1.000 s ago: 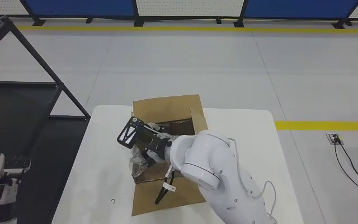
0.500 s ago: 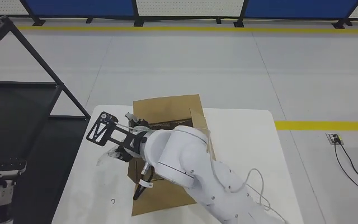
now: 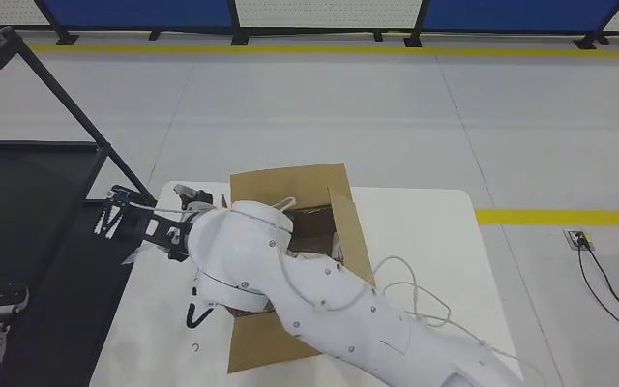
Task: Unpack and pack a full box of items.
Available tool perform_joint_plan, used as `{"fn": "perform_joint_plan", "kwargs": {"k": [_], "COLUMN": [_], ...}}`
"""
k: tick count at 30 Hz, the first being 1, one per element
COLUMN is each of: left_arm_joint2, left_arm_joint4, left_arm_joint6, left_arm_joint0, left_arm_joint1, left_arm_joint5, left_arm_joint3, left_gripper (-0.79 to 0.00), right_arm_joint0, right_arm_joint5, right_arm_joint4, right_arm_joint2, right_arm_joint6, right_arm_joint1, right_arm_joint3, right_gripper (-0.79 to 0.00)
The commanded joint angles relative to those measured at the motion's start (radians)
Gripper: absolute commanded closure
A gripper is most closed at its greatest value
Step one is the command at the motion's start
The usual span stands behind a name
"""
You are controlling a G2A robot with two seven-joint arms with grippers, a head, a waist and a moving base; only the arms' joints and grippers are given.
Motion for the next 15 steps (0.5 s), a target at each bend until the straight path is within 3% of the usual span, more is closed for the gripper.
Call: {"fn": "perform_joint_plan", "kwargs": {"k": [1, 4, 5, 6, 7, 8, 10, 15], "left_arm_joint2": [-0.001, -0.002, -0.002, -0.002, -0.001, -0.002, -0.002, -0.003], "left_arm_joint4": [-0.002, -0.004, -0.003, -0.002, -0.003, -0.003, -0.005, -0.004], "left_arm_joint6": [-0.001, 0.002, 0.002, 0.004, 0.004, 0.005, 0.006, 0.009], "left_arm_joint0": [0.004, 0.008, 0.01, 0.012, 0.013, 0.014, 0.017, 0.022], "left_arm_joint1": [-0.001, -0.002, -0.003, -0.003, -0.004, -0.004, -0.005, -0.007], "left_arm_joint5": [-0.002, -0.004, -0.005, -0.006, -0.006, -0.007, -0.008, -0.012], "left_arm_joint3": [-0.001, -0.003, -0.004, -0.005, -0.005, -0.006, -0.006, -0.006], "left_gripper": [-0.785, -0.785, -0.785, -0.785, -0.785, -0.785, -0.785, -0.785], "right_arm_joint0": [0.02, 0.048, 0.058, 0.065, 0.072, 0.078, 0.087, 0.099], "right_arm_joint5": [-0.007, -0.023, -0.028, -0.034, -0.038, -0.04, -0.043, -0.04], "right_arm_joint4": [0.013, 0.044, 0.05, 0.056, 0.06, 0.064, 0.07, 0.073], "right_arm_joint2": [-0.011, -0.029, -0.036, -0.044, -0.051, -0.055, -0.063, -0.065], "right_arm_joint6": [-0.01, -0.026, -0.028, -0.031, -0.034, -0.039, -0.042, -0.055], "right_arm_joint1": [-0.012, -0.032, -0.039, -0.045, -0.051, -0.057, -0.067, -0.084], "right_arm_joint3": [0.031, 0.08, 0.096, 0.109, 0.122, 0.133, 0.154, 0.178], "right_gripper": [-0.699, -0.711, -0.662, -0.354, -0.194, -0.145, -0.157, -0.271]}}
